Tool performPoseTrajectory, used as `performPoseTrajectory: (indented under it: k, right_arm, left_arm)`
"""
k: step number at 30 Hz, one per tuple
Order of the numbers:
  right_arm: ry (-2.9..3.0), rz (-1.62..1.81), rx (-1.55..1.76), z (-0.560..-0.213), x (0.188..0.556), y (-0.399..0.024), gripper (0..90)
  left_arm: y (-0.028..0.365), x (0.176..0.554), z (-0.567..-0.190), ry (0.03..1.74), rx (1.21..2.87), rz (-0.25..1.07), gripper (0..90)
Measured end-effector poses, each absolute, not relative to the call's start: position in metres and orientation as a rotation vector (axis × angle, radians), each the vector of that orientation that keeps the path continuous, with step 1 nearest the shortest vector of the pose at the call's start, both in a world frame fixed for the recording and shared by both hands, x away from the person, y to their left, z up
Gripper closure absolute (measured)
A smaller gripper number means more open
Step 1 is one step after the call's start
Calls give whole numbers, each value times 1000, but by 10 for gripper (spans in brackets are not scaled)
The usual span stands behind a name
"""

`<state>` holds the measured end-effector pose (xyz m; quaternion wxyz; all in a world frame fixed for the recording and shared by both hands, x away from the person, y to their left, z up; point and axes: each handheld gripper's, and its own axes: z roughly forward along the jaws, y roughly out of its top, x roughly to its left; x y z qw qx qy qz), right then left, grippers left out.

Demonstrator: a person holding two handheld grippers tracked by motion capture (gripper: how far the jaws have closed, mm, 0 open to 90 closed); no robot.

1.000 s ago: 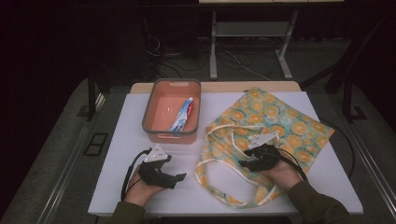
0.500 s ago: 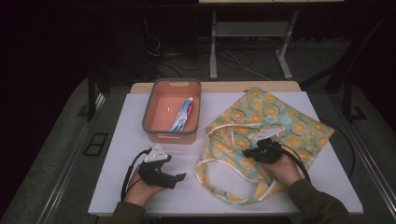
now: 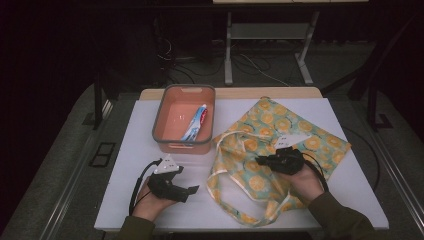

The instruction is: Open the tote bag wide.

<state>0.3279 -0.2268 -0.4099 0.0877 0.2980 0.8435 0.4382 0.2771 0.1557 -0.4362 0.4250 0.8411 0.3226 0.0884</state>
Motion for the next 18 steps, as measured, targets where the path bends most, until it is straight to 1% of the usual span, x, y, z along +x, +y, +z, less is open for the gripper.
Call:
performPoseTrajectory:
  k: [4,9,18]
  right_arm:
    - [2421,1347,929,-397,341,-237,894]
    - [2344,1414,994,-390,356,-245,894]
    - [2337,1412,1010,-390,358,-250,893]
  left_arm:
    - [155,277,-436,803,2107,221,99]
    - [156,277,-436,800,2109,222,98]
    - [157,277,-433,783,2109,225,92]
